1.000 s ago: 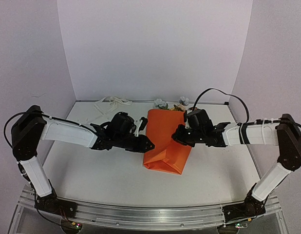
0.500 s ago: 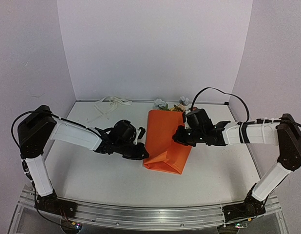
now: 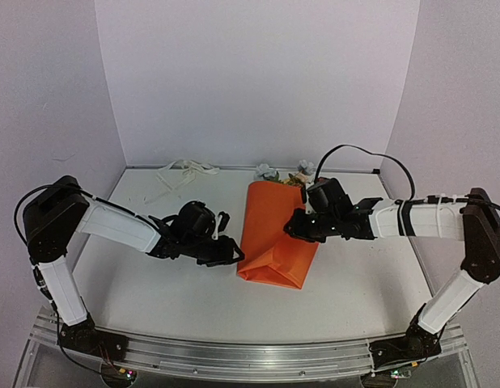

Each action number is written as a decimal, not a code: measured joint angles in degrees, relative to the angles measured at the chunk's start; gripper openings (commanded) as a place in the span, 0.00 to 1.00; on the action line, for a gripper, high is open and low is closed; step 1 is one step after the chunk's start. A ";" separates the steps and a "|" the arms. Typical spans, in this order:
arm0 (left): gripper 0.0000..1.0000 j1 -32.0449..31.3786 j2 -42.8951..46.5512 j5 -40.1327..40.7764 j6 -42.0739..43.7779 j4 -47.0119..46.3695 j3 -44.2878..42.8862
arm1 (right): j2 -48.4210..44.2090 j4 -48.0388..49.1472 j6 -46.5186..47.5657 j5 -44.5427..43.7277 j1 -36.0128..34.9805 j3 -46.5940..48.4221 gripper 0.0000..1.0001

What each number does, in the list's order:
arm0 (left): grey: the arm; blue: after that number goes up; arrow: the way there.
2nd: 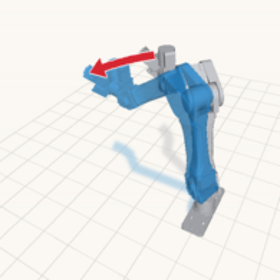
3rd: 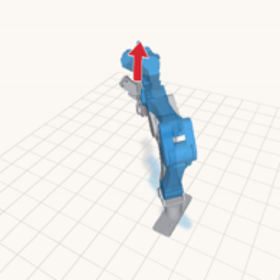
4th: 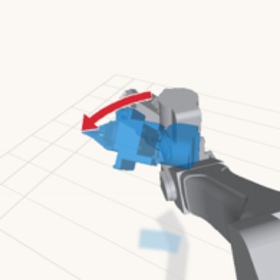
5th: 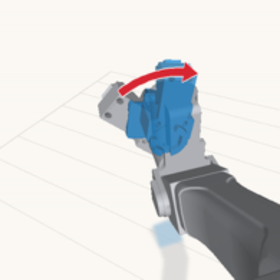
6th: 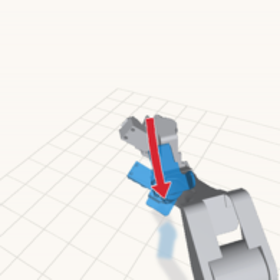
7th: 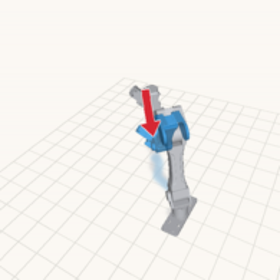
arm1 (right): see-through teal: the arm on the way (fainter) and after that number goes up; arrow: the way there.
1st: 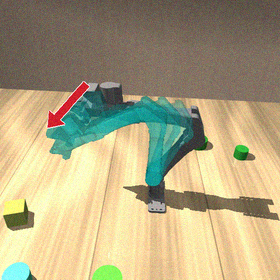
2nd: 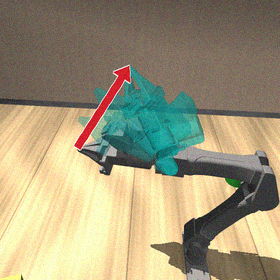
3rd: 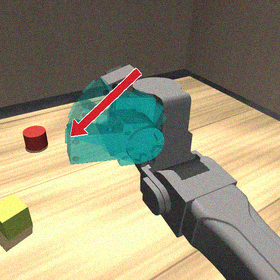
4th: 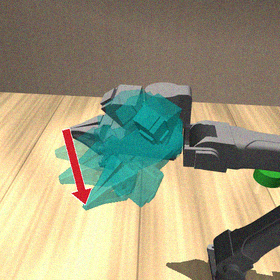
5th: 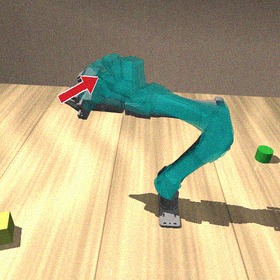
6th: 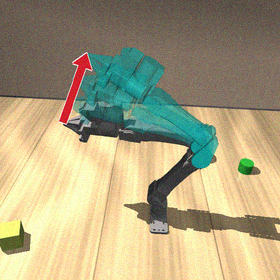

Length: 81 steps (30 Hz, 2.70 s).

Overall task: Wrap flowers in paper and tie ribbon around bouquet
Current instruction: Fold the 2/3-folded wrapping paper at the center of the board.

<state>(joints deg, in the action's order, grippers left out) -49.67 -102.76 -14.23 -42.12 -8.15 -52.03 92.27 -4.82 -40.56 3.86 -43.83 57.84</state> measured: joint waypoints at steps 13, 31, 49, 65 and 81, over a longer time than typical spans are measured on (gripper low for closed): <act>0.36 -0.02 -1.05 -5.54 -4.36 -8.50 0.02 | -5.67 -4.22 -7.45 -1.49 -7.66 -1.19 0.77; 0.36 8.14 0.80 -4.15 -18.02 -11.75 9.41 | -7.25 -4.70 -1.94 -13.80 -20.64 -6.02 0.40; 0.22 8.41 -3.79 -9.69 -17.77 -10.35 3.67 | 11.74 -9.60 3.90 -17.88 -23.18 13.31 0.43; 0.20 9.98 -4.82 -13.34 -18.27 -10.59 3.99 | 11.62 -11.04 9.35 -17.77 -22.87 14.96 0.49; 0.22 12.48 -8.32 -17.55 -28.44 -33.08 15.28 | 21.93 -11.37 9.05 -16.27 -21.75 21.24 0.43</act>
<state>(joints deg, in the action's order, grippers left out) -37.19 -111.08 -31.78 -70.56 -41.23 -36.75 114.20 -16.19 -31.51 -12.42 -65.58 79.08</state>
